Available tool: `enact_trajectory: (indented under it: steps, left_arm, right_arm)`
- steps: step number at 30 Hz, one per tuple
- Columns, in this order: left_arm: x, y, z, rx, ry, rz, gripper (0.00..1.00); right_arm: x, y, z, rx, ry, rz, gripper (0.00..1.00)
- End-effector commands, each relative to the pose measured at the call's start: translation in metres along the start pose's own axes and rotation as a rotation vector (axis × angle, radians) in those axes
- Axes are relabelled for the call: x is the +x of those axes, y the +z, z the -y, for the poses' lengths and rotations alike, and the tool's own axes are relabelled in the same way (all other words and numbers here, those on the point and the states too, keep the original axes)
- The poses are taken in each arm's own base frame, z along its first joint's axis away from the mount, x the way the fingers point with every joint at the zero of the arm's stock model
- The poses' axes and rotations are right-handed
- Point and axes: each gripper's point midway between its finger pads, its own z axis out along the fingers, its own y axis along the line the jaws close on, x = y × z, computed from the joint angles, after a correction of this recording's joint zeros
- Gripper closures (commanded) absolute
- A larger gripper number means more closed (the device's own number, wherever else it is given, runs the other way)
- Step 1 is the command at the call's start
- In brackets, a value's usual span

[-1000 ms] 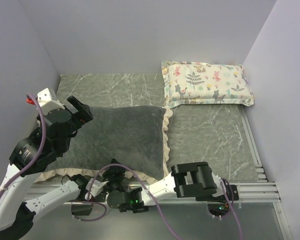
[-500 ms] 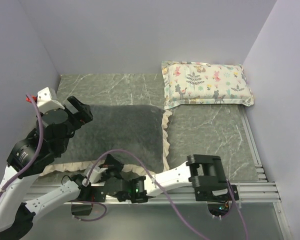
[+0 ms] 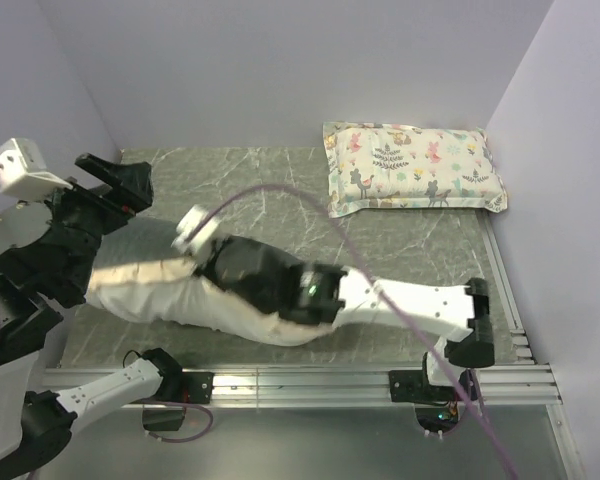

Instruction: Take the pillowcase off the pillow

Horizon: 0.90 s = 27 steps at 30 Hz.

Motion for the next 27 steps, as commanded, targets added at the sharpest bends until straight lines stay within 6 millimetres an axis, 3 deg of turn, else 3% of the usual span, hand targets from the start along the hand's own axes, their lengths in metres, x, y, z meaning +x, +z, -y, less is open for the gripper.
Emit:
enact_trajectory:
  steps: [1, 2, 3, 4, 5, 6, 8, 9, 10, 12, 13, 15, 16, 18, 19, 20, 21, 22, 23, 26, 27]
  left_arm:
    - [-0.019, 0.003, 0.025, 0.08, 0.002, 0.034, 0.01]
    - [-0.018, 0.006, 0.028, 0.08, 0.005, 0.03, 0.01]
    - [-0.014, 0.009, 0.03, 0.08, 0.009, 0.024, 0.01]
    - [-0.012, 0.012, 0.032, 0.082, 0.008, 0.022, 0.01]
    - [-0.001, 0.017, 0.031, 0.073, 0.02, 0.004, 0.01]
    - [0.004, 0.02, 0.031, 0.067, 0.019, -0.004, 0.01]
    - [0.024, 0.031, 0.029, 0.053, 0.028, -0.028, 0.01]
    - [0.03, 0.033, 0.028, 0.047, 0.014, -0.032, 0.01]
    - [0.047, 0.041, 0.022, 0.021, 0.031, -0.054, 0.01]
    - [0.061, 0.049, 0.016, -0.017, 0.016, -0.057, 0.01]
    - [0.079, 0.056, 0.006, -0.058, 0.036, -0.076, 0.01]
    - [0.095, 0.067, -0.007, -0.127, 0.029, -0.075, 0.01]
    - [0.114, 0.074, -0.019, -0.167, 0.051, -0.097, 0.01]
    - [0.129, 0.089, -0.039, -0.233, 0.052, -0.108, 0.01]
    - [0.145, 0.097, -0.055, -0.279, 0.068, -0.133, 0.01]
    - [0.145, 0.107, -0.078, -0.348, 0.057, -0.123, 0.01]
    - [0.152, 0.115, -0.078, -0.32, 0.03, -0.143, 0.01]
    - [0.166, 0.12, -0.094, -0.347, 0.031, -0.169, 0.01]
    - [0.164, 0.126, -0.113, -0.391, 0.006, -0.158, 0.01]
    - [0.176, 0.137, -0.134, -0.39, -0.063, -0.187, 0.0]
    - [0.179, 0.14, -0.138, -0.383, -0.073, -0.196, 0.01]
  right_arm:
    - [-0.071, -0.029, 0.084, -0.045, 0.322, 0.145, 1.0]
    - [-0.062, -0.021, 0.121, 0.014, 0.357, 0.141, 1.0]
    - [-0.046, -0.014, 0.122, -0.03, 0.371, 0.114, 1.0]
    - [-0.043, -0.014, 0.132, -0.04, 0.428, 0.121, 1.0]
    - [-0.026, -0.006, 0.167, -0.004, 0.47, 0.111, 1.0]
    - [-0.003, 0.001, 0.159, -0.096, 0.497, 0.069, 1.0]
    - [0.021, 0.013, 0.174, -0.123, 0.575, 0.046, 1.0]
    - [0.042, 0.02, 0.192, -0.086, 0.595, 0.01, 1.0]
    - [0.059, 0.028, 0.197, -0.072, 0.601, -0.032, 1.0]
    - [0.084, 0.036, 0.209, -0.05, 0.618, -0.072, 1.0]
    - [0.089, 0.039, 0.214, -0.036, 0.627, -0.075, 1.0]
    - [0.103, 0.047, 0.223, -0.003, 0.633, -0.107, 1.0]
    - [0.108, 0.049, 0.224, 0.01, 0.625, -0.128, 1.0]
    - [0.117, 0.057, 0.233, 0.054, 0.618, -0.158, 1.0]
    - [0.121, 0.058, 0.234, 0.06, 0.613, -0.175, 1.0]
    - [0.122, 0.059, 0.237, 0.064, 0.614, -0.175, 1.0]
    - [0.124, 0.063, 0.238, 0.077, 0.621, -0.181, 1.0]
    - [0.127, 0.063, 0.24, 0.083, 0.626, -0.19, 0.98]
    - [0.128, 0.065, 0.242, 0.085, 0.633, -0.193, 0.96]
    - [0.127, 0.067, 0.245, 0.09, 0.65, -0.203, 0.87]
    - [0.127, 0.068, 0.243, 0.079, 0.65, -0.203, 0.78]
